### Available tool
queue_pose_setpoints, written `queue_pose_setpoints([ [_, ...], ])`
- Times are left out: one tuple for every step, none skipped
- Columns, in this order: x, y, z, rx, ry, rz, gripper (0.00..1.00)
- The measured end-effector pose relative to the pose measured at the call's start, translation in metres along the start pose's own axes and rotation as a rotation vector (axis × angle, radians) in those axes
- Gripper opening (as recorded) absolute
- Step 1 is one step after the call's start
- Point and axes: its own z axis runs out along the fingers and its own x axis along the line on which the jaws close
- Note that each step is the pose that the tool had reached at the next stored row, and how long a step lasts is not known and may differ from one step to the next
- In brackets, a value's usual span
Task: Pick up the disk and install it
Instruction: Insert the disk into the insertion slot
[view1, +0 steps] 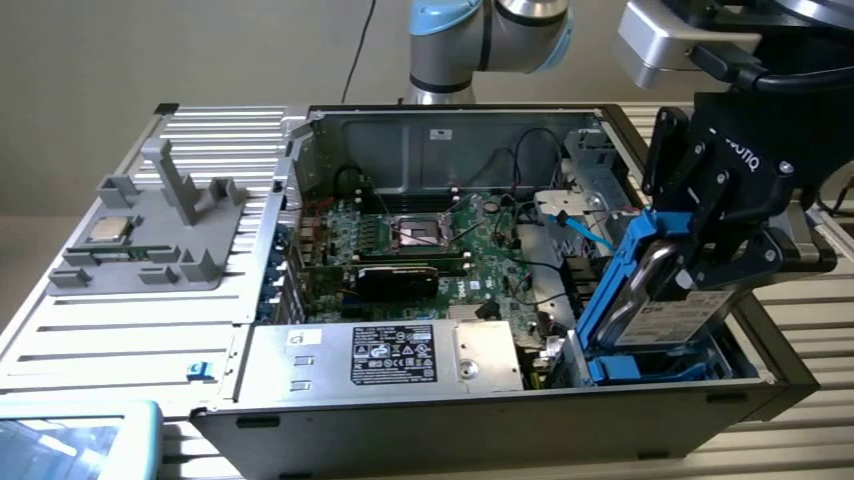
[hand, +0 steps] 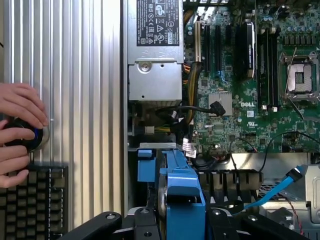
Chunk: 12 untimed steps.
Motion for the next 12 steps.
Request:
queue_pose_setpoints([
  [0.0,-0.0001,0.001,0.0,-0.0002,0.0,0.37],
  [0.0,-0.0003,0.0022,0.0,-0.0005,0.0,0.37],
  [0.0,-0.0005,0.0033,0.0,-0.0007,0.0,0.37],
  [0.0,-0.0006,0.0043,0.0,-0.0007,0.0,0.37],
  [0.0,-0.0008,0.0055,0.0,-0.001,0.0,0.37],
  [0.0001,-0.0009,0.0067,0.0,-0.001,0.0,0.37],
  [0.0,-0.001,0.0079,0.0,-0.0012,0.0,0.37],
  [0.0,-0.0011,0.0087,0.0,-0.0011,0.0,0.37],
  [0.0,-0.0011,0.0094,0.0,-0.001,0.0,0.37],
  [0.0,-0.0011,0.0098,0.0,-0.001,0.0,0.37],
  [0.0,-0.0012,0.0101,0.0,-0.0011,0.0,0.37],
  [0.0001,-0.0012,0.0101,0.0,-0.001,0.0,0.37],
])
